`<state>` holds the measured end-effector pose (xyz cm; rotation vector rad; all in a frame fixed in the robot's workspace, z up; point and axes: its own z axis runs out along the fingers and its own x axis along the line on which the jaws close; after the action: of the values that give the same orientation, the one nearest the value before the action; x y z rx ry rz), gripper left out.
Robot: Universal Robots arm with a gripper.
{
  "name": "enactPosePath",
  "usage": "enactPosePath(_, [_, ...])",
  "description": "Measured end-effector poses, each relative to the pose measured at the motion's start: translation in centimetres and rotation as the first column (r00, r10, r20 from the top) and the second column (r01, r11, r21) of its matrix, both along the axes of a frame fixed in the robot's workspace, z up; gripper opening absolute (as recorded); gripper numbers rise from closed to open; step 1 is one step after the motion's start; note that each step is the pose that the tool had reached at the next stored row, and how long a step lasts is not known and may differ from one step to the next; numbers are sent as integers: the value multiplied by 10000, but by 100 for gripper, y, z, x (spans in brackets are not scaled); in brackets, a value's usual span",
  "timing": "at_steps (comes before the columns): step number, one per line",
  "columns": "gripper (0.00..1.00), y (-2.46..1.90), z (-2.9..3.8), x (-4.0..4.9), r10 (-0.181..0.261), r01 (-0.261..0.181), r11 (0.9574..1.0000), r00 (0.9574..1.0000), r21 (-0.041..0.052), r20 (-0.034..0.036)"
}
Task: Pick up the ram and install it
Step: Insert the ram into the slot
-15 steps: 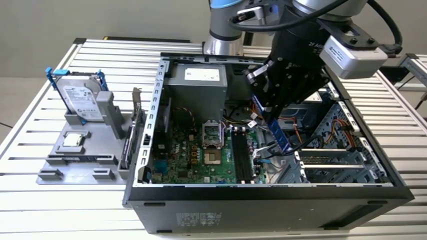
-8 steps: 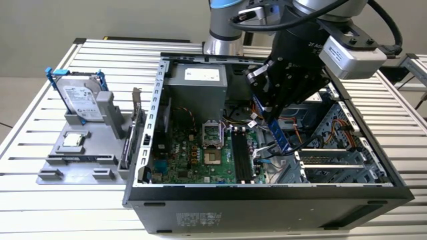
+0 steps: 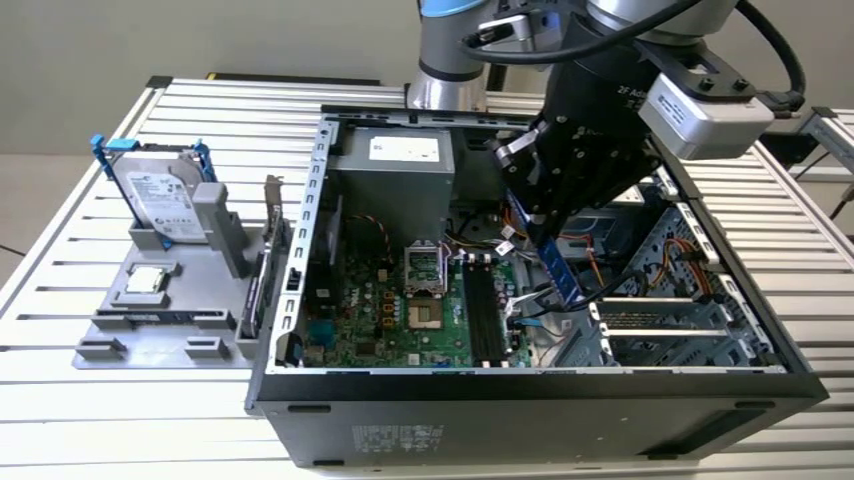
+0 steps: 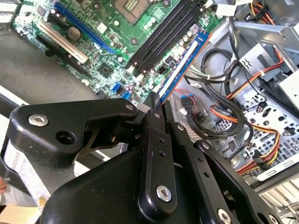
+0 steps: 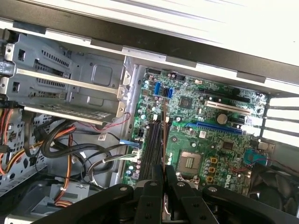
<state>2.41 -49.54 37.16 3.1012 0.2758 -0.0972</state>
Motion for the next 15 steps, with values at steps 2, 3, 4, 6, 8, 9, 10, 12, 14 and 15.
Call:
enactPosePath(2, [0,0,-7,4,-14,14,10000,10000,-1,1])
enactPosePath(3, [0,0,-10,7,-20,20,10000,10000,-1,1])
enactPosePath(4, [0,0,-12,11,-30,30,10000,10000,-2,0])
enactPosePath(6, [0,0,-16,21,-57,57,10000,10000,-2,1])
enactPosePath(8, [0,1,-19,31,-85,85,10000,10000,-1,4])
enactPosePath(9, [0,0,-20,34,-99,99,10000,10000,-1,6])
enactPosePath(10, [0,0,-21,38,-113,113,9999,9999,-1,9])
enactPosePath(12, [0,1,-24,47,-139,139,9999,9999,0,14])
enactPosePath(14, [0,0,-26,56,-167,167,9999,9999,0,18])
enactPosePath(15, [0,0,-27,61,-181,181,9998,9998,-1,21])
